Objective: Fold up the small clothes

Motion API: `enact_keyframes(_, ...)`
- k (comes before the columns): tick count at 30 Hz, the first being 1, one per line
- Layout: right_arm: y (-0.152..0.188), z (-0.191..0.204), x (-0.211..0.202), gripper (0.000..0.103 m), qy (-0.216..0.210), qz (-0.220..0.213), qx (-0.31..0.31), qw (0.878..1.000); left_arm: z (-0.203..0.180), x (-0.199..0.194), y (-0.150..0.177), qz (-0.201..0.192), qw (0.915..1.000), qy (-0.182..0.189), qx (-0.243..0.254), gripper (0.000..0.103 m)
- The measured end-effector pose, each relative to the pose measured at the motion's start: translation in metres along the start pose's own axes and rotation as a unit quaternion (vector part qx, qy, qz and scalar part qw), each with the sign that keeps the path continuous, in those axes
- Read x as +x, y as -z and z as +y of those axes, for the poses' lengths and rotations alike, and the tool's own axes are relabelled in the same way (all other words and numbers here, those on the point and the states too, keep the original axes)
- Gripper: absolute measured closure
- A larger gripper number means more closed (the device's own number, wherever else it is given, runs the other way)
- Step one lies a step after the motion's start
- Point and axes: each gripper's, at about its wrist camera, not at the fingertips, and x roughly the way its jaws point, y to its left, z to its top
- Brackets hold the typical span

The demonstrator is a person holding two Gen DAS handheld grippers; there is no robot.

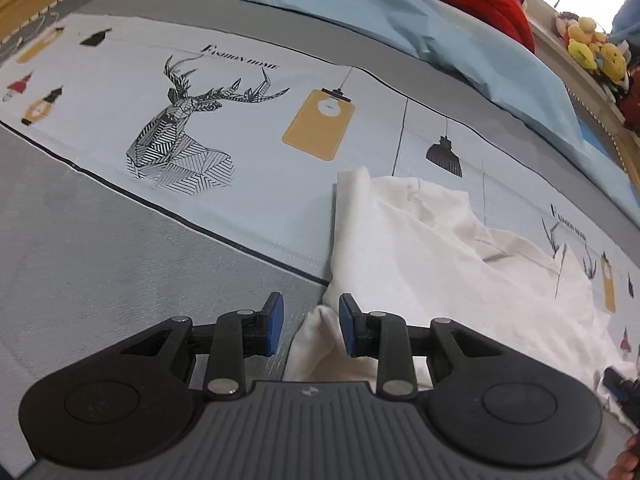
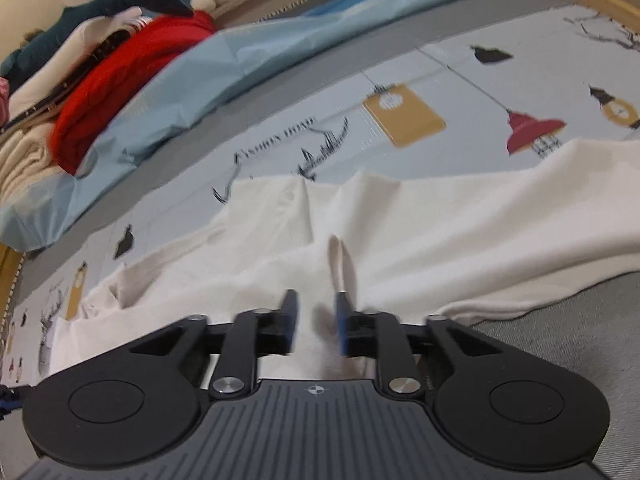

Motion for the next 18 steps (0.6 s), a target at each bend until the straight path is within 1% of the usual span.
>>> enact_keyframes(4, 0.000, 0.001, 0.010, 0.075, 0.002, -0.002, -0.007, 1.000, 0.012, 0.012, -0.008, 0.013, 0.9989, 0.029, -0.034, 0.070)
enact_keyframes(8, -0.003, 0.010, 0.016, 0.074, -0.001, -0.016, -0.032, 0.999, 0.013, 0.018, -0.013, 0.013, 0.9979, 0.054, -0.035, 0.070)
enact_keyframes(9, -0.004, 0.013, 0.017, 0.077, -0.005, -0.018, -0.040, 0.999, 0.012, 0.019, -0.014, 0.011, 0.9976, 0.059, -0.033, 0.070)
enact_keyframes(10, -0.005, 0.018, 0.017, 0.091, -0.014, -0.023, -0.049, 0.998, 0.011, 0.021, -0.015, 0.010, 0.9974, 0.063, -0.032, 0.070)
enact_keyframes(11, -0.007, 0.022, 0.016, 0.100, -0.015, -0.031, -0.059, 0.998, 0.010, 0.023, -0.015, 0.009, 0.9972, 0.065, -0.034, 0.070)
enact_keyframes(13, -0.009, 0.032, 0.005, 0.100, -0.009, -0.072, -0.077, 0.994, 0.007, 0.027, -0.018, 0.004, 0.9966, 0.075, -0.035, 0.070)
enact_keyframes(16, -0.018, 0.039, -0.018, 0.100, -0.039, -0.138, -0.070, 0.987, 0.001, 0.034, -0.023, -0.008, 0.9955, 0.091, -0.025, 0.070)
enact_keyframes(17, -0.020, 0.041, -0.023, 0.100, -0.039, -0.152, -0.072, 0.985, -0.001, 0.038, -0.025, -0.012, 0.9951, 0.096, -0.019, 0.070)
enact_keyframes(18, -0.022, 0.041, -0.025, 0.100, -0.035, -0.158, -0.073, 0.984, -0.003, 0.043, -0.027, -0.017, 0.9949, 0.098, -0.012, 0.070)
